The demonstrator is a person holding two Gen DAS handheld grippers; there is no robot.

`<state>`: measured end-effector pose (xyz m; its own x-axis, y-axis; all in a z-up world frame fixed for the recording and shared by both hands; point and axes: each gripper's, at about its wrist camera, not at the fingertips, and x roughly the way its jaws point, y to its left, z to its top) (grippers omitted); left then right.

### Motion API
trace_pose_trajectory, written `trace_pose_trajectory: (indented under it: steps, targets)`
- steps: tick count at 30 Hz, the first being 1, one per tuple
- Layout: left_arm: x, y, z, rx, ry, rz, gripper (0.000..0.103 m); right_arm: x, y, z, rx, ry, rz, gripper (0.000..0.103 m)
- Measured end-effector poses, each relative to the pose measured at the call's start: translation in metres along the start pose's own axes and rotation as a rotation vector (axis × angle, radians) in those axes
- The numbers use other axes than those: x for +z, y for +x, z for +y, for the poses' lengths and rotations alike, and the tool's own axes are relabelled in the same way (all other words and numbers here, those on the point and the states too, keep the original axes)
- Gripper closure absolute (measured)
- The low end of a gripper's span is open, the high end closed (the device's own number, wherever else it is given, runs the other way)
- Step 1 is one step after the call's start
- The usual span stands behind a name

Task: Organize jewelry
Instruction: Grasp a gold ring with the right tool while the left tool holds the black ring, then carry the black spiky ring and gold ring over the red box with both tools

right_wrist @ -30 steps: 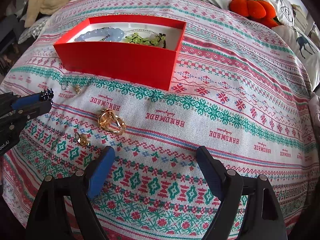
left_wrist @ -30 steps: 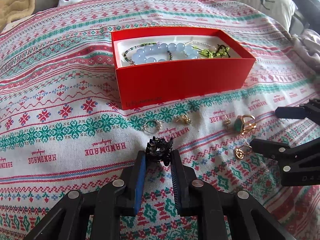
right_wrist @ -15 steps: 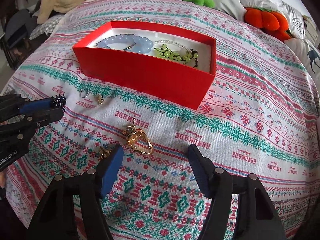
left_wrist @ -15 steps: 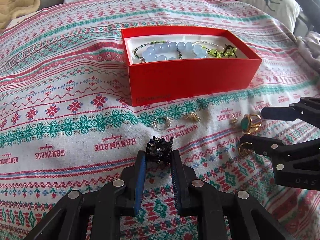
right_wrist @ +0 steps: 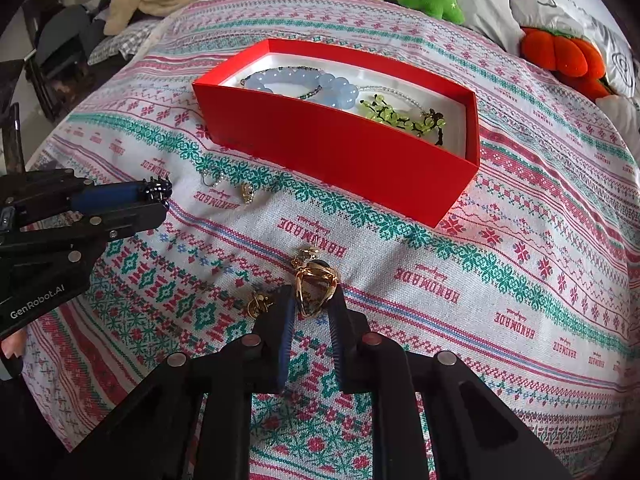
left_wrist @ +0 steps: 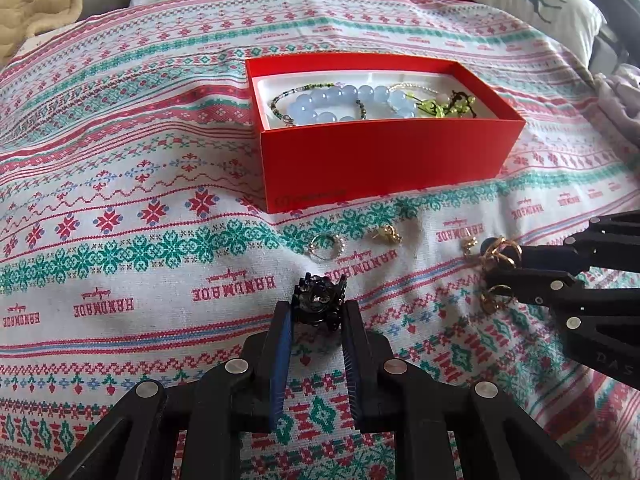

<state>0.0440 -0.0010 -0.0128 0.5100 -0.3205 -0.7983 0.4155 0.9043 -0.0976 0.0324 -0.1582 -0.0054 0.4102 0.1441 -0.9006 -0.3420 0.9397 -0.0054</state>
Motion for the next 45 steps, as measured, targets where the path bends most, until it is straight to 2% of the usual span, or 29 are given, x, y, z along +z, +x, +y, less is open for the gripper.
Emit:
trace_pose_trajectory:
  steps: [11, 22, 24, 30, 32, 36, 38, 40, 45]
  targets:
    - [0.005, -0.01, 0.006, -0.006, -0.014, -0.022, 0.084, -0.005, -0.007, -0.01, 0.016, 0.039, -0.006, 0.091]
    - [0.012, -0.022, 0.005, -0.015, -0.026, -0.053, 0.084, 0.0, -0.03, -0.02, 0.035, 0.067, -0.06, 0.096]
    - [0.013, -0.022, 0.004, -0.014, -0.026, -0.054, 0.084, 0.001, -0.033, -0.022, 0.049, 0.08, -0.066, 0.1]
    - [0.013, -0.022, 0.002, -0.014, -0.027, -0.053, 0.084, 0.005, -0.044, -0.028, 0.084, 0.11, -0.094, 0.103]
    - [0.014, -0.022, 0.002, -0.016, -0.03, -0.052, 0.084, 0.005, -0.045, -0.03, 0.126, 0.126, -0.095, 0.102]
    - [0.013, -0.021, 0.0, -0.014, -0.028, -0.049, 0.084, 0.001, -0.037, -0.03, 0.148, 0.152, -0.055, 0.094]
    - [0.013, -0.02, 0.0, -0.014, -0.028, -0.047, 0.084, 0.0, -0.031, -0.03, 0.137, 0.154, -0.036, 0.068]
    - [0.012, -0.02, -0.001, -0.013, -0.028, -0.047, 0.084, -0.002, -0.027, -0.03, 0.134, 0.16, -0.03, 0.056]
    - [0.013, -0.019, -0.001, -0.012, -0.027, -0.043, 0.084, -0.002, -0.014, -0.027, 0.107, 0.149, -0.012, 0.056]
